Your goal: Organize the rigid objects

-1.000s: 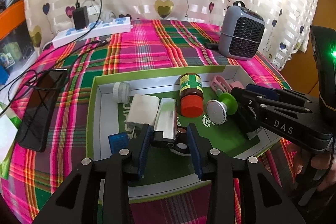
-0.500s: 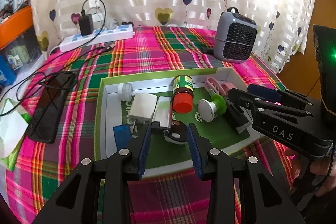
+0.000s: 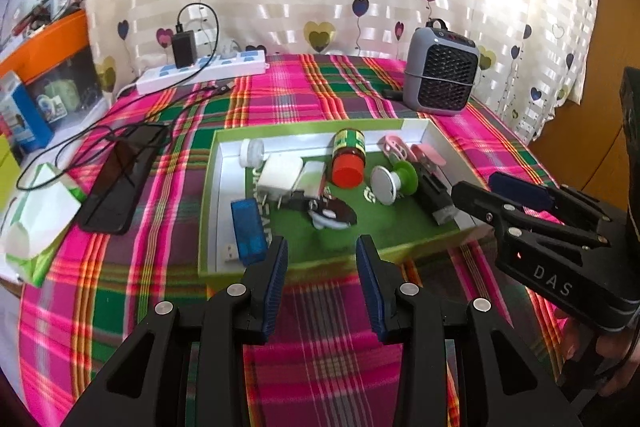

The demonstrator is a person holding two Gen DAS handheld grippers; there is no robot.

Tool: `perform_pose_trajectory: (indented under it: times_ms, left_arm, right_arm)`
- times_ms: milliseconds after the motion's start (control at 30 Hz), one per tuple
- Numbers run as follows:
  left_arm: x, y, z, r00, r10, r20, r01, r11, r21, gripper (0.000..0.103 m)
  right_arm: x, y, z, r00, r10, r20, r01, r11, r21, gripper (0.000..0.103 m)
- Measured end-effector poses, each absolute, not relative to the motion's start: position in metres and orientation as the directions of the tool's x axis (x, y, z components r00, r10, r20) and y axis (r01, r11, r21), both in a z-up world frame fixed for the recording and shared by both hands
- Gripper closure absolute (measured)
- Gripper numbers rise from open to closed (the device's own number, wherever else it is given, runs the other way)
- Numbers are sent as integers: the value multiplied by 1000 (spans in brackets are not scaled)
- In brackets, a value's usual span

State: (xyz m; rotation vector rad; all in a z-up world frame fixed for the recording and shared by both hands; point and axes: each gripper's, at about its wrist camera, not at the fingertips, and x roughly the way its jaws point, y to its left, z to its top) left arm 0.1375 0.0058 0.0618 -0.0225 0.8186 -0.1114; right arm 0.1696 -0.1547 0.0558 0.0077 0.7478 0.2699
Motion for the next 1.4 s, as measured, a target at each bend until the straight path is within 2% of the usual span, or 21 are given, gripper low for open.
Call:
perform_pose_trajectory:
  times_ms: [500, 1233, 1400]
  left_arm:
    - [99, 12, 29, 618, -51, -784, 28, 999, -42, 68]
    - [80, 3, 17, 602, -10, -798, 7, 1000, -7, 68]
    - [80, 0, 16, 604, 1, -797, 9, 1000, 8, 64]
  right_arm:
    - [124, -152, 28, 661, 181, -728, -219, 975, 44, 56]
    - [104, -160, 8, 622, 126, -773, -176, 984, 20, 56]
    - [104, -162, 7, 621, 121, -775, -163, 986, 23, 51]
